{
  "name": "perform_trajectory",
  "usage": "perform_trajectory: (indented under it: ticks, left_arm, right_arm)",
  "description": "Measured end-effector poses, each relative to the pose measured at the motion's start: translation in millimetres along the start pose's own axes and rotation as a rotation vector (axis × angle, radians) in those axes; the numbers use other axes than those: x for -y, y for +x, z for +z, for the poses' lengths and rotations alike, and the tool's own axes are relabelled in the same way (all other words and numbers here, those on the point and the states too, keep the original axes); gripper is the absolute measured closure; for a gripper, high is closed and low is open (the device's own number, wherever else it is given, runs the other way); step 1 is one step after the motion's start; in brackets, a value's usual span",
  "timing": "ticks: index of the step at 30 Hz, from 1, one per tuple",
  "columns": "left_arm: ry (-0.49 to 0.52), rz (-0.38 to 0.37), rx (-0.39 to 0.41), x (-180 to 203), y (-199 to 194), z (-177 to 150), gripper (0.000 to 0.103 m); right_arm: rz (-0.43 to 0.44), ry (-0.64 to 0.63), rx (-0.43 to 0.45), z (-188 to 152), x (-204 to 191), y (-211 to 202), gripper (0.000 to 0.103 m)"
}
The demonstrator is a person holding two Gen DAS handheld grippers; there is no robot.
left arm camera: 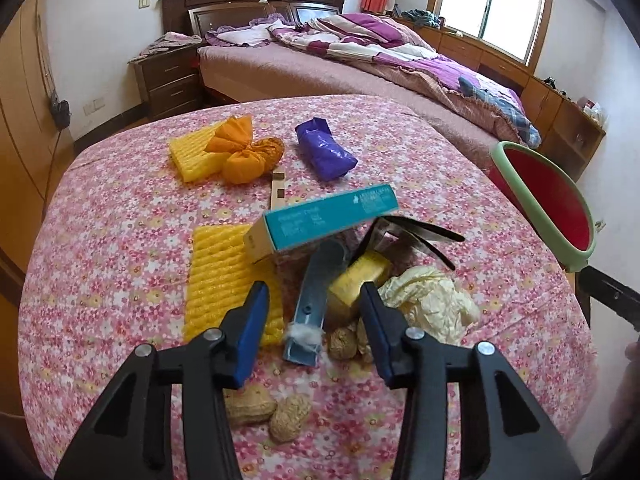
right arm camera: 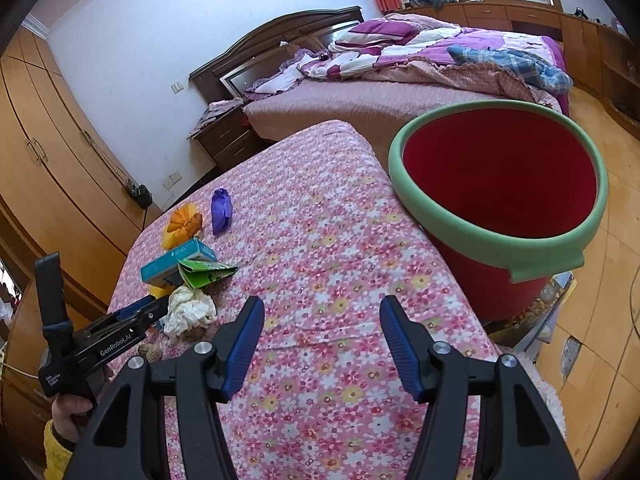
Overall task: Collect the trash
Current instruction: 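Lower left gripper onto the yellow foam net sleeve and close it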
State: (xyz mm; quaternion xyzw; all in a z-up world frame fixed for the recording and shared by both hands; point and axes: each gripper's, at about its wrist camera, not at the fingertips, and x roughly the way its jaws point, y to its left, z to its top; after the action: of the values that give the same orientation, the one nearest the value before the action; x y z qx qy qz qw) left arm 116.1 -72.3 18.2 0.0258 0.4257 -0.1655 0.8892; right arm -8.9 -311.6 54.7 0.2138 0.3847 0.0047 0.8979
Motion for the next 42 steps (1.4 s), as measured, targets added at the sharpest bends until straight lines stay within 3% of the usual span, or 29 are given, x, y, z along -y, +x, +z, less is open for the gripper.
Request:
perform_trajectory:
  ticks: [9, 15, 23, 30, 37, 39, 42]
  left_arm:
    - [-0.037, 0.000, -0.020, -9.9, 2.8, -5.3, 0.055]
    - [-0.041, 0.019, 0.019, -15.2, -13.6, -11.9, 0.055]
    - [-0.089, 0.087, 0.027, -32.0, -18.9, -12.3, 0.040]
    - [-0.175, 0.149, -0.006, -56.2, 0.6, -6.9, 0.039]
    - [-0.222, 0.049, -0.036, -55.3, 11.5, -7.3, 0.039]
    - [-0.214, 0.031, -0.024, -50.7, 12.7, -6.4, 0.043]
    - [-0.216, 0.007, -0.014, -47.1, 14.2, -5.7, 0.067]
  right_arm:
    - [0.008, -0.003, -0.025, -3.8, -2.2, 8.3, 0.040]
    - [0.011, -0.008, -0.035, -5.3, -4.5, 12.5, 0.040]
    - [0.017, -0.010, -0.046, -7.3, -6.7, 16.7, 0.040]
    - [0.021, -0.019, -0.057, -9.2, -11.0, 20.5, 0.040]
    - [0.025, -0.029, -0.070, -10.5, -16.6, 25.8, 0.040]
    - [0.027, -0.035, -0.076, -10.9, -18.7, 27.9, 0.040]
    - [0.031, -0.045, -0.081, -11.8, -22.4, 29.2, 0.040]
